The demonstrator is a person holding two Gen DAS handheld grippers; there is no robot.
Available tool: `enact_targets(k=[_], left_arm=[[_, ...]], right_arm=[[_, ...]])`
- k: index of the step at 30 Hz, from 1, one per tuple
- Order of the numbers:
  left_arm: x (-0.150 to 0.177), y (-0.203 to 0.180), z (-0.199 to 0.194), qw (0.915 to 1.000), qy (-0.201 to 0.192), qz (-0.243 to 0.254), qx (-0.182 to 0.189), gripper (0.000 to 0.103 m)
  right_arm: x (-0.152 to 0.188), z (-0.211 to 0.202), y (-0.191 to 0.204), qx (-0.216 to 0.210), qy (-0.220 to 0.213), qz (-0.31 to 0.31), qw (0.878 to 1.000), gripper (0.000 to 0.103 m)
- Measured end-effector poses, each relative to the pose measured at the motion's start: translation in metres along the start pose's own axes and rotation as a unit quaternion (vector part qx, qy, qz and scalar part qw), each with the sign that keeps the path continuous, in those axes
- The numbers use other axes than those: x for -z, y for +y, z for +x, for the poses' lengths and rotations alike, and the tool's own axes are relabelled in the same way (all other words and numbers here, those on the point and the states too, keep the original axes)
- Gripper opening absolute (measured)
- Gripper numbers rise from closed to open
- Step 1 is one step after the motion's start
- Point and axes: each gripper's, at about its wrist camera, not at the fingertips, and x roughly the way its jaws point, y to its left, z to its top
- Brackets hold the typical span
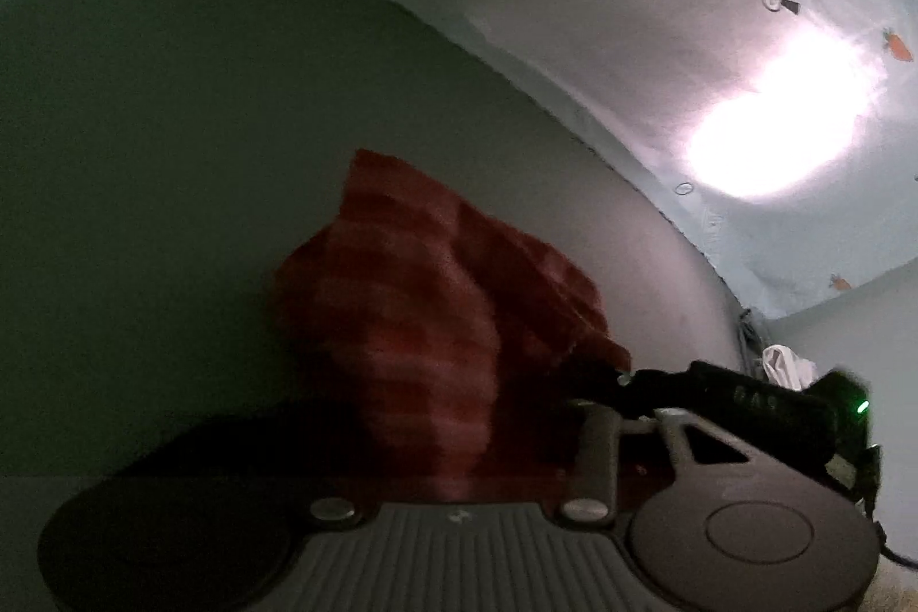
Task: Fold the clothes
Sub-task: 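Grasp the folded red towel with both grippers and lift it, then carry the red towel with both grippers onto the folded clothes stack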
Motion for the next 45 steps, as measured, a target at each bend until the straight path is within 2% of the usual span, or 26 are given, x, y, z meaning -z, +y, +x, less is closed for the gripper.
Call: enact_targets(k=[1,2,11,18,24,27,30,34,39,42,45], left_arm=[[0.002,-0.002,-0.003,0.9999,0.005,-0.01,-0.009,0.017],[0.003,-0.006,-0.007,0.9998,0.006,-0.016,-0.008,0.015],[0.021,-0.069,-0.056,0.9974,-0.01,0.063,0.034,0.013],[0.04,-0.088,-0.09,0.991,-0.012,0.116,0.064,0.013],[0.055,-0.101,-0.109,0.9782,0.016,0.187,0.09,0.013],[0.066,-0.108,-0.111,0.9671,0.042,0.224,0.112,0.013],[0.083,-0.118,-0.109,0.9515,0.077,0.263,0.141,0.013],[0.119,-0.13,-0.104,0.9231,0.133,0.308,0.189,0.012],[0.167,-0.146,-0.102,0.8867,0.193,0.346,0.238,0.012],[0.187,-0.161,-0.1,0.8725,0.208,0.366,0.248,0.012],[0.198,-0.176,-0.098,0.8674,0.207,0.377,0.25,0.012]], right_arm=[[0.005,-0.004,-0.011,-0.019,-0.009,0.05,0.999,0.011],[0.01,-0.01,-0.014,-0.031,-0.015,0.075,0.997,0.009],[0.06,-0.07,-0.011,-0.102,-0.063,0.171,0.978,0.009],[0.103,-0.112,0.008,-0.137,-0.105,0.18,0.968,0.009],[0.155,-0.139,0.016,-0.155,-0.164,0.199,0.954,0.009],[0.188,-0.158,0.013,-0.157,-0.209,0.214,0.941,0.009],[0.224,-0.175,0.01,-0.153,-0.261,0.231,0.925,0.009],[0.278,-0.204,0.006,-0.127,-0.339,0.252,0.897,0.009],[0.345,-0.238,-0.002,-0.109,-0.425,0.29,0.851,0.009],[0.372,-0.257,-0.013,-0.11,-0.454,0.309,0.829,0.009],[0.37,-0.271,-0.021,-0.118,-0.464,0.311,0.821,0.009]])
